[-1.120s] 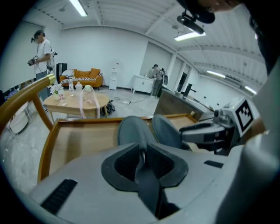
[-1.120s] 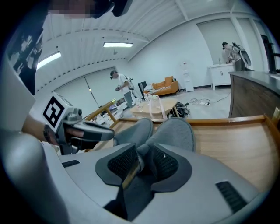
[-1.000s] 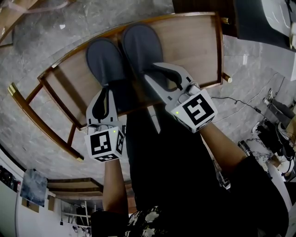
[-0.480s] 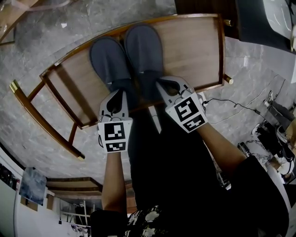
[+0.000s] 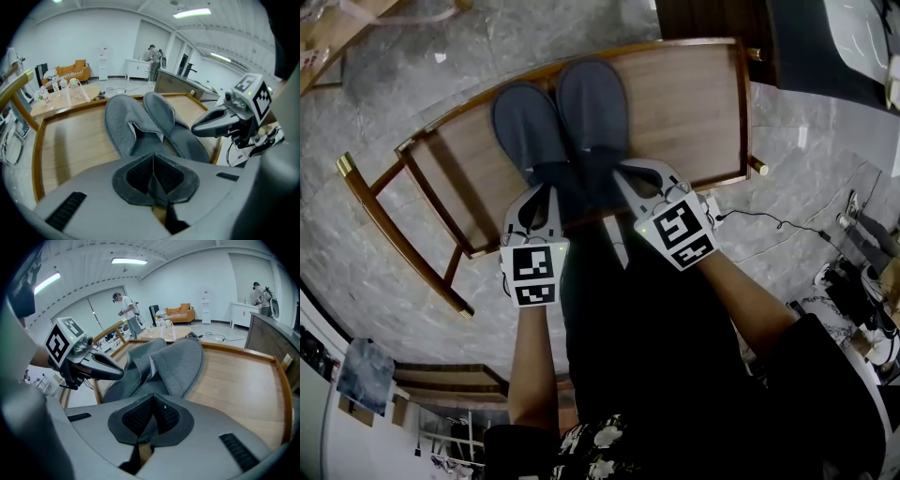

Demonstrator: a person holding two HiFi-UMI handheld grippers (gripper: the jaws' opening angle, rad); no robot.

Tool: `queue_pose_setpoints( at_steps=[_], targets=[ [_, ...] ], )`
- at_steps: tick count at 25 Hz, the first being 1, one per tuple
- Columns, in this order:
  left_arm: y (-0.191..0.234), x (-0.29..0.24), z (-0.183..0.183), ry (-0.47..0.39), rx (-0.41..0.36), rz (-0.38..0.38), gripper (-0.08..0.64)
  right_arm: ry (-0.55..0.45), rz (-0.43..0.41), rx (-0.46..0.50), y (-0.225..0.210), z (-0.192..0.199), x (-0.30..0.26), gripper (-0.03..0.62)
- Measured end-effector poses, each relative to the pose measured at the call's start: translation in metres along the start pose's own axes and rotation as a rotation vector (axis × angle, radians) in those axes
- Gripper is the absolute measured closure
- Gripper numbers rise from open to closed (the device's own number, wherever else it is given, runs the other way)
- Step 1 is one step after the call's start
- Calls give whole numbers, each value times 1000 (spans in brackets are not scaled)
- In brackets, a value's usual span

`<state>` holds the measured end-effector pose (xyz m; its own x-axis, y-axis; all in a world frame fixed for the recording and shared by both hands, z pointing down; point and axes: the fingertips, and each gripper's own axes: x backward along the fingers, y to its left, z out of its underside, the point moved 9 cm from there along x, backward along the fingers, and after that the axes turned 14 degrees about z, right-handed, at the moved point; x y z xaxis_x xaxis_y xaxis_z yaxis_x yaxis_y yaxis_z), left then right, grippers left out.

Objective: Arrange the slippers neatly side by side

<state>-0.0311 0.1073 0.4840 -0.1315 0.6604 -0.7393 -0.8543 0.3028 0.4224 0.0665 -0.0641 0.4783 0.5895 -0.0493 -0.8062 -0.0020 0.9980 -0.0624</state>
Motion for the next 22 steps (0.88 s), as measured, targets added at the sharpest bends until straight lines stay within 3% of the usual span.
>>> queue_pose_setpoints(
  at_steps=[3,9,11,15,19,22],
  targets=[
    [-8,20,-6,-36,12,-51,552,-57,-40,17,1,-14,17,594],
    [-36,67,-28,-166,-5,-170,557,-276,-120,24,13,-54,55,594],
    [-54,76,-33,-218,2,-165,558,-306,-125,35,24,-58,77,594],
    [-87,106,-60,-378,-72,-100,558,-399,-38,-19,27,-68,115,594],
    [-93,156,-94,-507,-188,-138,558,-529,97,-51,26,-96,153,594],
    [-92,204,-124,-644,-249,-211,558,-654,170,-53,23,-128,184,594]
  ],
)
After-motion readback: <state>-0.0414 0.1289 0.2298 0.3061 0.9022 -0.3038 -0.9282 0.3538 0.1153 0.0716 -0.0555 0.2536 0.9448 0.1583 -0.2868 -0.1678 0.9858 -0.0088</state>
